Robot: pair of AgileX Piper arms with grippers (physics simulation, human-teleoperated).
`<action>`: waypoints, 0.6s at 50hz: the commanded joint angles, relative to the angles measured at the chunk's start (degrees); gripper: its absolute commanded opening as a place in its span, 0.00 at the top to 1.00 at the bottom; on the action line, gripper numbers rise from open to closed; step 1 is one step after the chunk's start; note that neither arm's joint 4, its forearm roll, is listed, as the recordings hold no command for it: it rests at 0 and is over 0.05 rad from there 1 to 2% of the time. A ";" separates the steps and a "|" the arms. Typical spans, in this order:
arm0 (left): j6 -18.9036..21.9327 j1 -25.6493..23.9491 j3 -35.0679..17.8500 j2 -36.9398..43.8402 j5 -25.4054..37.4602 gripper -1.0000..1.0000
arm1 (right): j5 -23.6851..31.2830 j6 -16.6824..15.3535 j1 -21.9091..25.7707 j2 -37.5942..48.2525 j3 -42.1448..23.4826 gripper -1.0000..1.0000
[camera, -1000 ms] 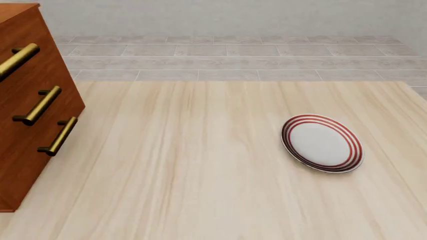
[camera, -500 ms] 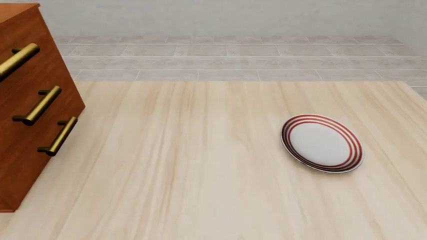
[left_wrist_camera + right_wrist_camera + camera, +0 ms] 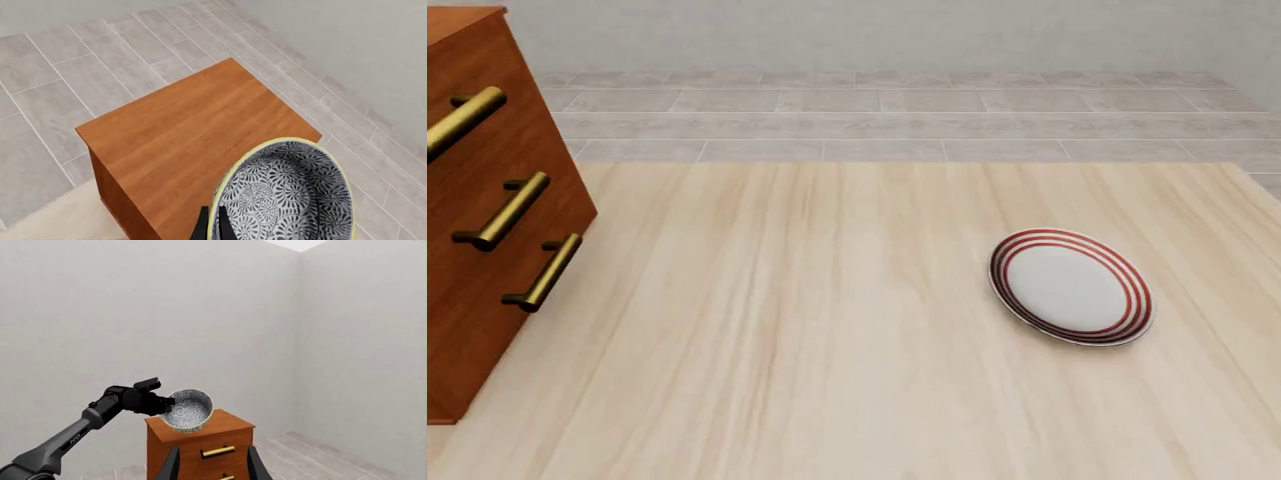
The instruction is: Put the bowl on top of the cabinet.
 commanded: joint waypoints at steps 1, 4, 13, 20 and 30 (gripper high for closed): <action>-0.03 1.38 1.74 -0.03 -1.52 1.00 | 0.20 -0.03 -0.07 -0.28 0.02 0.00; -0.47 1.88 1.85 0.00 -1.71 1.00 | 0.23 -0.18 0.07 -0.33 0.02 0.00; -0.64 2.82 0.50 0.73 -2.06 1.00 | 0.13 -0.25 0.03 -0.17 -0.03 0.00; -1.11 2.73 1.73 1.23 -3.56 1.00 | 0.00 -0.39 0.04 -0.03 -0.02 0.00; -1.35 2.09 3.70 1.76 -5.30 1.00 | 0.04 -0.53 0.12 -0.12 -0.02 0.00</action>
